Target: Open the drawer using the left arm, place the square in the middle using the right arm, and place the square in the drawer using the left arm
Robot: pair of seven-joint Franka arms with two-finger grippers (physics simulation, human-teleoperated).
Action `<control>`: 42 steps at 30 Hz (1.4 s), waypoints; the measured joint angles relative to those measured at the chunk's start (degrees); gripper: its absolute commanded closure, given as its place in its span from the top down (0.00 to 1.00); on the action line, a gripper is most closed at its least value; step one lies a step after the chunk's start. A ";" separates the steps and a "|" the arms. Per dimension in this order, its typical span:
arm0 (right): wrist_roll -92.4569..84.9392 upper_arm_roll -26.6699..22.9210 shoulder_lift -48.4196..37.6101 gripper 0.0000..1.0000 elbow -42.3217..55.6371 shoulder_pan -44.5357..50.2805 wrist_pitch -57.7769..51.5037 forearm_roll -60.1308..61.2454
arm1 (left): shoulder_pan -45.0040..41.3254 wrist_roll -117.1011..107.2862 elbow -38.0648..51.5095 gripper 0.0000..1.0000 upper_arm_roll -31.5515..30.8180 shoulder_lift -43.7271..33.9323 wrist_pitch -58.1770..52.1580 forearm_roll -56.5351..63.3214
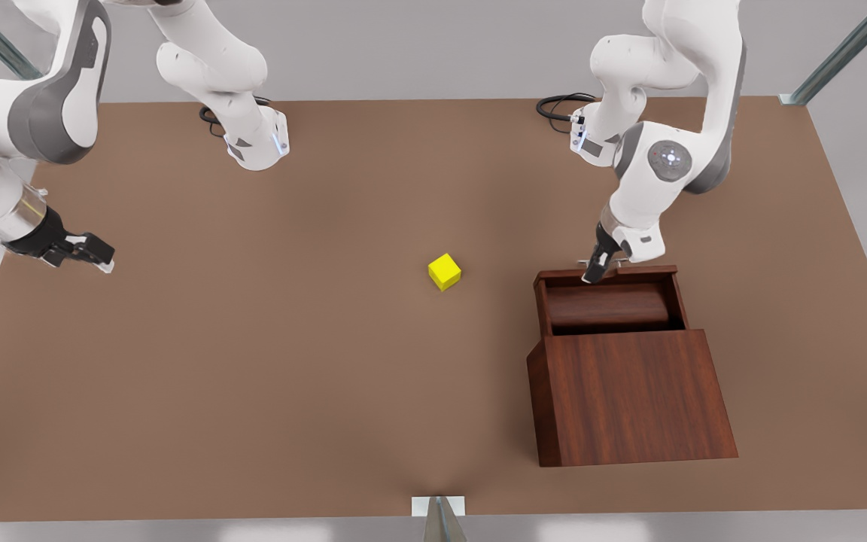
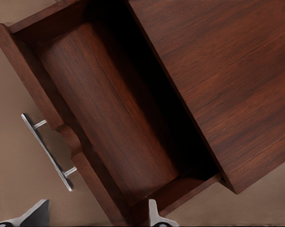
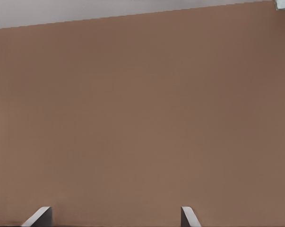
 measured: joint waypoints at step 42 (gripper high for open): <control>0.00 -0.22 10.94 1.00 10.33 0.85 0.41 0.01 | -32.84 68.05 30.79 1.00 -1.12 41.06 -5.39 18.00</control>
